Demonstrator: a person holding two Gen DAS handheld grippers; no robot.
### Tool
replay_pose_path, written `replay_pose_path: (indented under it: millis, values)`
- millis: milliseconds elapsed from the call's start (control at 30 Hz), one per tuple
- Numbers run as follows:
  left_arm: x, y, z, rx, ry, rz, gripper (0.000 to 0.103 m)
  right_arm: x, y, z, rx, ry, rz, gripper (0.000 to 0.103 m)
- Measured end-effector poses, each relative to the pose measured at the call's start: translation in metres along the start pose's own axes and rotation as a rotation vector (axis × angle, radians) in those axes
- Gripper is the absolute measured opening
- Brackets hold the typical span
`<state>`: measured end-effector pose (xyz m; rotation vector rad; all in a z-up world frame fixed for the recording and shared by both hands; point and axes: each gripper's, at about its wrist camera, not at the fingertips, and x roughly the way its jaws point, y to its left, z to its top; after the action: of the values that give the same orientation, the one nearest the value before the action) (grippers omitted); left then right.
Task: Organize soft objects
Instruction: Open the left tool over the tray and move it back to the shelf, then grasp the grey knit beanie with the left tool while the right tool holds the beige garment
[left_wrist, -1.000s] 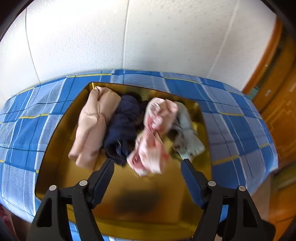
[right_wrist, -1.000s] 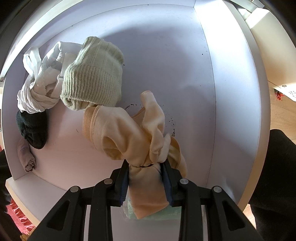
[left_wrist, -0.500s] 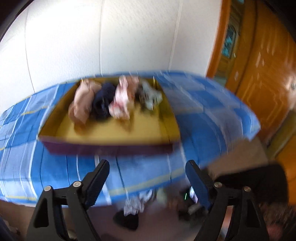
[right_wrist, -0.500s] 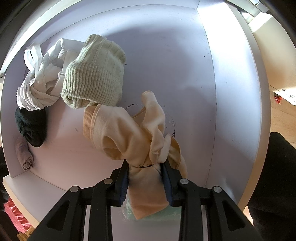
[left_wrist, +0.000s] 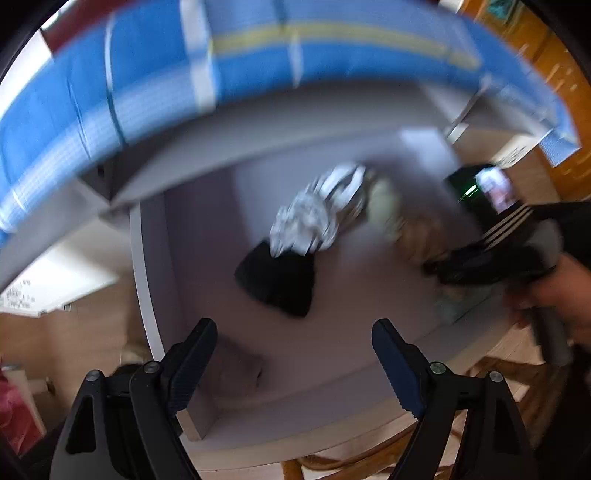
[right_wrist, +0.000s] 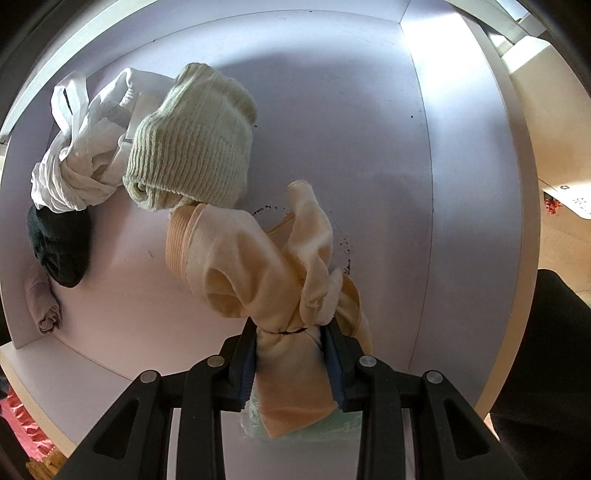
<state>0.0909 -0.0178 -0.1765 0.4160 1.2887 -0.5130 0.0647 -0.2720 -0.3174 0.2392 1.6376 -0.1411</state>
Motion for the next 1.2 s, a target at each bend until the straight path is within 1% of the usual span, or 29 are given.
replay_pose_path:
  millis: [67, 167, 267, 333, 433, 600, 767, 900, 1033, 1067, 1133, 1200]
  values:
    - [0.019, 0.005, -0.003, -0.022, 0.074, 0.032, 0.087, 0.001, 0.002, -0.001, -0.002, -0.001, -0.002, 0.032]
    - [0.038, 0.018, -0.008, -0.086, 0.158, 0.046, 0.087, 0.001, 0.004, -0.002, -0.004, -0.002, -0.003, 0.032]
    - [0.046, 0.032, -0.014, -0.149, 0.199, 0.039, 0.084, 0.001, 0.004, -0.002, -0.004, -0.003, -0.001, 0.032]
    - [0.051, 0.038, -0.017, -0.171, 0.227, 0.042, 0.077, 0.001, 0.005, -0.002, -0.003, -0.003, -0.002, 0.032]
    - [0.056, 0.040, -0.021, -0.188, 0.258, 0.019, 0.073, 0.002, 0.006, -0.002, -0.004, -0.002, -0.003, 0.032]
    - [0.075, 0.038, -0.028, -0.177, 0.339, 0.052, 0.072, 0.001, 0.006, -0.001, -0.007, -0.003, -0.004, 0.033]
    - [0.096, 0.042, -0.034, -0.162, 0.417, 0.149, 0.072, 0.001, 0.007, -0.001, -0.007, -0.003, -0.003, 0.033]
    - [0.113, 0.040, -0.041, -0.099, 0.460, 0.217, 0.073, 0.002, 0.006, -0.001, -0.006, -0.002, -0.002, 0.033]
    - [0.124, 0.036, -0.048, -0.057, 0.484, 0.228, 0.072, 0.002, 0.006, -0.001, -0.005, -0.003, -0.002, 0.033]
    - [0.126, 0.036, -0.051, -0.047, 0.487, 0.231, 0.070, 0.002, 0.007, -0.001, -0.005, -0.003, -0.001, 0.033]
    - [0.128, 0.036, -0.055, -0.026, 0.480, 0.255, 0.060, 0.002, 0.006, -0.001, -0.005, -0.003, -0.001, 0.033]
    - [0.126, 0.036, -0.057, -0.023, 0.465, 0.241, 0.059, 0.002, 0.005, -0.001, -0.004, -0.003, 0.002, 0.033]
